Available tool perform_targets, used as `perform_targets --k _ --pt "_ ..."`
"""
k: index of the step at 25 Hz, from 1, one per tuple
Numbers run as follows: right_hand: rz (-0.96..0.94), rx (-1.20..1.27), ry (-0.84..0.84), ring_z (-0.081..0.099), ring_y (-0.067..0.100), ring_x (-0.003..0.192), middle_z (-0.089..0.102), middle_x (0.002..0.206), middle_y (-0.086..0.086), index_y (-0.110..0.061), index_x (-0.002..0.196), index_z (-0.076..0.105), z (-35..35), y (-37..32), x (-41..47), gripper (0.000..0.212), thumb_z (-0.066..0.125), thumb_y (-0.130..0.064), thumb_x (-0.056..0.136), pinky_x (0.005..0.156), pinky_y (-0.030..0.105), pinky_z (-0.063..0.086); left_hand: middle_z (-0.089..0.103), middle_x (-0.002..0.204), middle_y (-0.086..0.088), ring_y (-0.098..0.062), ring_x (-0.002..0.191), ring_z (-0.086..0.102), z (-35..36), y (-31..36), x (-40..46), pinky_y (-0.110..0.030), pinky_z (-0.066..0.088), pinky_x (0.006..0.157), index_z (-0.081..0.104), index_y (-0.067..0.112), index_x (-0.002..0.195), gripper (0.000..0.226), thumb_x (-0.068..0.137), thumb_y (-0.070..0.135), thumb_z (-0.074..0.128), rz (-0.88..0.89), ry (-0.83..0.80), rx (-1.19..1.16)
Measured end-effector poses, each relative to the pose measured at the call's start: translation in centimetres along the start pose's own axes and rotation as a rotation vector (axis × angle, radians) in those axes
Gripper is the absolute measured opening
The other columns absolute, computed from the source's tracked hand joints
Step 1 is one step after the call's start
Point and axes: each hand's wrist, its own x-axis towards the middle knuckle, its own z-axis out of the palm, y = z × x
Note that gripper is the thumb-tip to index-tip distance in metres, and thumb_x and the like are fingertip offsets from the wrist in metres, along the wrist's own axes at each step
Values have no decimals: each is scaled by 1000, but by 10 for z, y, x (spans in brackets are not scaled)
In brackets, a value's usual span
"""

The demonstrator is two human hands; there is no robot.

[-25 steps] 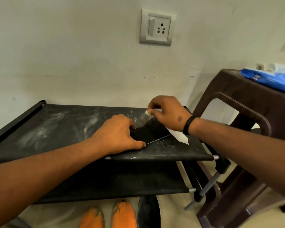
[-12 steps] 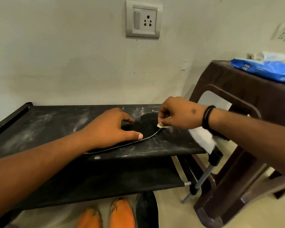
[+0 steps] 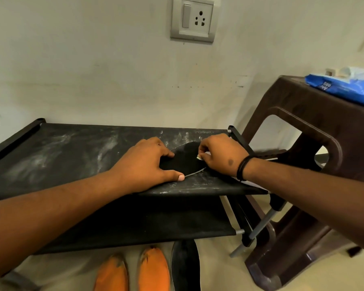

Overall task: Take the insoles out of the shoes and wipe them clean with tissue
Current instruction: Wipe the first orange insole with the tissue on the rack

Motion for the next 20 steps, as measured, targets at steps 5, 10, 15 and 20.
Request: perform_targets --k 5,10,15,20 --pt "-135 138 -105 66 9 87 72 89 -5 -20 85 74 6 -26 -8 11 64 -23 91 84 26 54 59 121 10 -13 115 54 1 -2 -4 -36 50 95 66 31 129 74 71 77 66 -11 25 15" --pt "10 -28 -40 66 18 82 72 89 3 -18 83 71 -4 -15 2 12 63 -23 92 79 36 58 59 123 8 -15 117 53 -3 2 -4 -39 51 96 67 30 128 72 72 77 66 -16 3 29" --pt "-64 103 -98 66 12 85 71 90 -2 -19 88 72 0 -23 2 10 64 -22 92 82 30 56 59 117 7 -14 111 55 -2 1 -4 -38 52 91 71 30 122 68 72 76 67 -15 17 27" --pt "-68 40 -35 66 16 85 72 91 1 -18 89 72 9 -29 5 11 63 -23 92 82 32 55 60 109 8 -11 101 57 -1 0 -3 -36 53 86 74 28 114 67 70 78 67 -17 14 21"
